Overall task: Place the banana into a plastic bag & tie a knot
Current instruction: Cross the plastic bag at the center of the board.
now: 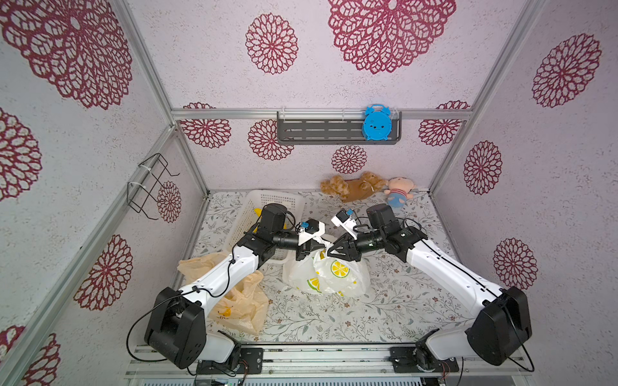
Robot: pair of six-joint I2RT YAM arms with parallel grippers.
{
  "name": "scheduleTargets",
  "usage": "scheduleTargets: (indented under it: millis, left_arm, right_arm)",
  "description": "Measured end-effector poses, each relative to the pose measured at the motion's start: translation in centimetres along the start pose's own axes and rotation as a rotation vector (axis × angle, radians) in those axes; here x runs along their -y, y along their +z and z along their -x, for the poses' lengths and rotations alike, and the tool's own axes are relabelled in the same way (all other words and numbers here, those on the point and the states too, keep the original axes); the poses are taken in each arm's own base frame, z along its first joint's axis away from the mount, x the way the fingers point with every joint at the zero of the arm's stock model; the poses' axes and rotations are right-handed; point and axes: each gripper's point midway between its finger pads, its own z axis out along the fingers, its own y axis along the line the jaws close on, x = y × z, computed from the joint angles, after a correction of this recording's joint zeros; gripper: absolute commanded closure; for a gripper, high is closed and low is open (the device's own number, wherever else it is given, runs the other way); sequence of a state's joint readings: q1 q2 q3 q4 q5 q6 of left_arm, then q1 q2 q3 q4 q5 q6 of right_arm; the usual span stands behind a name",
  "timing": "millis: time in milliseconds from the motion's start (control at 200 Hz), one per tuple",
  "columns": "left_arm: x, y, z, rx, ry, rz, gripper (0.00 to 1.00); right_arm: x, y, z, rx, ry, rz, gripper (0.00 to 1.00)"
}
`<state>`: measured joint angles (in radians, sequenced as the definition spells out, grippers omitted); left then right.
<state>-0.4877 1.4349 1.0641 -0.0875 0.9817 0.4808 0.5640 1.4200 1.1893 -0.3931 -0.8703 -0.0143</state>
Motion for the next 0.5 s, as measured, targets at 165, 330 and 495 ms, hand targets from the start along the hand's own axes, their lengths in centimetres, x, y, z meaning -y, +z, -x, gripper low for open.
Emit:
scheduleTargets:
  millis: [165, 330, 495]
  left_arm:
    - [-0.5, 0.1, -0.5, -0.015, -0.033, 0.009, 0.83]
    - [-1.6, -0.3, -0.9, -0.037, -0.076, 0.06, 0.51]
    - [-2.4, -1.2, -1.4, -0.051, -0.134, 0.125, 0.4]
  right_arm:
    - [0.4, 0.3, 0.1, -0.007, 0.0, -0.013, 1.0]
    - [1.0, 0.4, -0.1, -0.017, 0.005, -0.049, 1.0]
    - [1.7, 0.4, 0.0, -0.015, 0.003, -0.095, 1.0]
